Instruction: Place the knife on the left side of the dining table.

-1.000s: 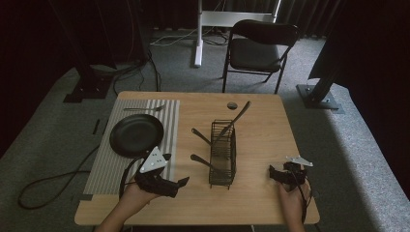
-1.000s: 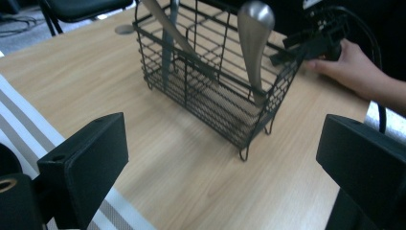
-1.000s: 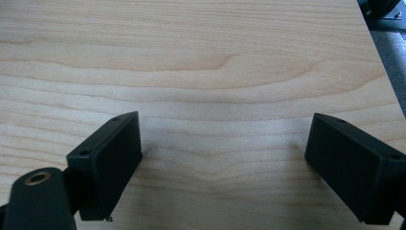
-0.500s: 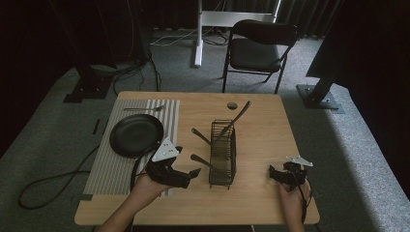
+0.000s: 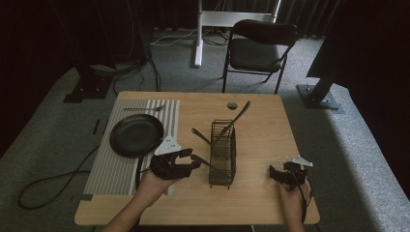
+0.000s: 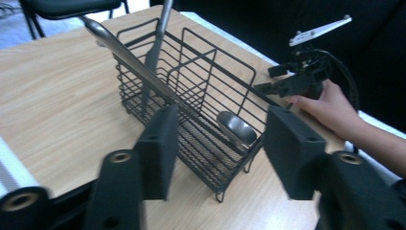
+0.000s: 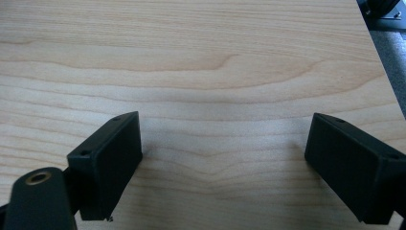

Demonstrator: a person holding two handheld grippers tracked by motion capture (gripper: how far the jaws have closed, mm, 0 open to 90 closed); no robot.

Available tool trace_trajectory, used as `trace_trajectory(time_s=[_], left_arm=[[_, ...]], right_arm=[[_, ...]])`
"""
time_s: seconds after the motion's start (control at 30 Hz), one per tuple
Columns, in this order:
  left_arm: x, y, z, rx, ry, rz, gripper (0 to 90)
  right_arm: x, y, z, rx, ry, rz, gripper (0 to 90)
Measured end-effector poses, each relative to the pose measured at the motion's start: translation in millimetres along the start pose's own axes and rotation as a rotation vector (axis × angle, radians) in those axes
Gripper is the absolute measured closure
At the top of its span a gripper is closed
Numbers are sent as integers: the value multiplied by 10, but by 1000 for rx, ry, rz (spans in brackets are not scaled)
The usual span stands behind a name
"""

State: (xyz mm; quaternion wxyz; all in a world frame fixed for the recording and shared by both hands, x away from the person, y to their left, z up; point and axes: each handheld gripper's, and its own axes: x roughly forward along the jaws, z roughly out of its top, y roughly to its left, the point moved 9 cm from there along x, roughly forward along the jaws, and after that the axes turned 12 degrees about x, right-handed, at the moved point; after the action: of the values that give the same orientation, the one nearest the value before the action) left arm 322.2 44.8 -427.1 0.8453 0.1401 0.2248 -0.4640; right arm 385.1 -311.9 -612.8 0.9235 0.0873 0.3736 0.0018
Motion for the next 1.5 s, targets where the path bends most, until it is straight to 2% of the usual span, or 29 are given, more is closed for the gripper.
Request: trace_trajectory(time_s=[0.03, 0.07, 0.13, 0.23, 0.47, 0.63, 0.8, 0.83, 0.9, 1.0, 1.03, 1.17, 1.5], left_arm=[[0, 0, 0, 0, 0, 0, 540], [0, 0, 0, 0, 0, 0, 540], [-6, -12, 11, 13, -19, -5, 637], [-7, -24, 10, 20, -20, -14, 743], [-23, -81, 40, 20, -43, -86, 824], [-20, -119, 65, 48, -58, -100, 834], [-8, -225, 113, 157, -75, -91, 839], [-8, -225, 113, 157, -75, -91, 838], [-6, -238, 130, 188, -78, -90, 839], [-10, -235, 157, 211, -82, -76, 839], [-17, -229, 177, 207, -96, -70, 839], [-54, -213, 253, 243, -109, -69, 839], [-148, -160, 496, 245, -224, -85, 840]], right_arm=[[0, 0, 0, 0, 0, 0, 116], [0, 0, 0, 0, 0, 0, 116], [0, 0, 0, 0, 0, 0, 115], [0, 0, 0, 0, 0, 0, 116], [0, 0, 0, 1, 0, 0, 116], [0, 0, 0, 1, 0, 0, 116], [0, 0, 0, 1, 0, 0, 116], [0, 0, 0, 1, 0, 0, 116], [-1, 0, 0, 1, 0, 0, 116], [-1, 0, 0, 1, 0, 0, 116], [0, 0, 0, 1, 0, 0, 116], [0, 0, 0, 1, 0, 0, 117], [0, 0, 0, 1, 0, 0, 116]])
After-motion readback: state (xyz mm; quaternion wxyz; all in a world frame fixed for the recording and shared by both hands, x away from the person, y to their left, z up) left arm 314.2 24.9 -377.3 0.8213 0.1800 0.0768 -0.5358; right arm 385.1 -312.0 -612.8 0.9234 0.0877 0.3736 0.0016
